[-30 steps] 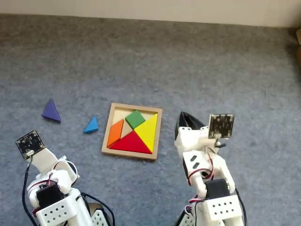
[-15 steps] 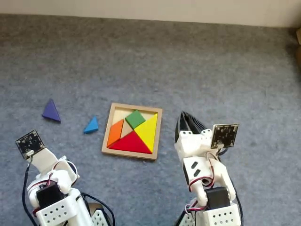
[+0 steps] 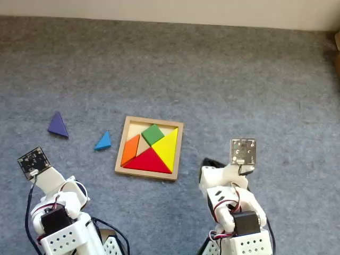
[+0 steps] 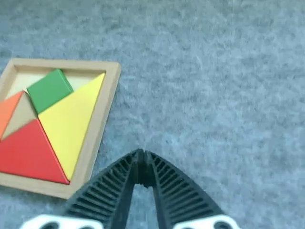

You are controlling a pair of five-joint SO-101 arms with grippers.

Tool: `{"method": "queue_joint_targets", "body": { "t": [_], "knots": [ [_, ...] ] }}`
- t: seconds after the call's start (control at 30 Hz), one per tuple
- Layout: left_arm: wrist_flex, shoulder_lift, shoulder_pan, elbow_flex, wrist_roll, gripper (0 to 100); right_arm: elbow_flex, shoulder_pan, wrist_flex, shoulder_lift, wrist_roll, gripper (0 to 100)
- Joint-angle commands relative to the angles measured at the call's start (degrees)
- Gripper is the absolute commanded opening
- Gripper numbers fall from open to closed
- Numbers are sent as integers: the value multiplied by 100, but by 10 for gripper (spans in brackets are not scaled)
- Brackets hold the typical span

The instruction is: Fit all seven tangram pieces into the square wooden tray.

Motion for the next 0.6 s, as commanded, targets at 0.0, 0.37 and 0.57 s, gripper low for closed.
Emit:
{"method": "queue_joint_targets", "body": {
  "t": [0.0, 0.37, 0.57],
  "knots": [
    [-9, -207, -84, 110, 44, 6, 743, 57, 488, -75, 44, 4],
    [-9, -207, -84, 110, 44, 6, 743, 57, 1200, -75, 53, 4],
    [-9, -198, -84, 110, 44, 6, 743, 57, 1305, -75, 53, 4]
  ]
}}
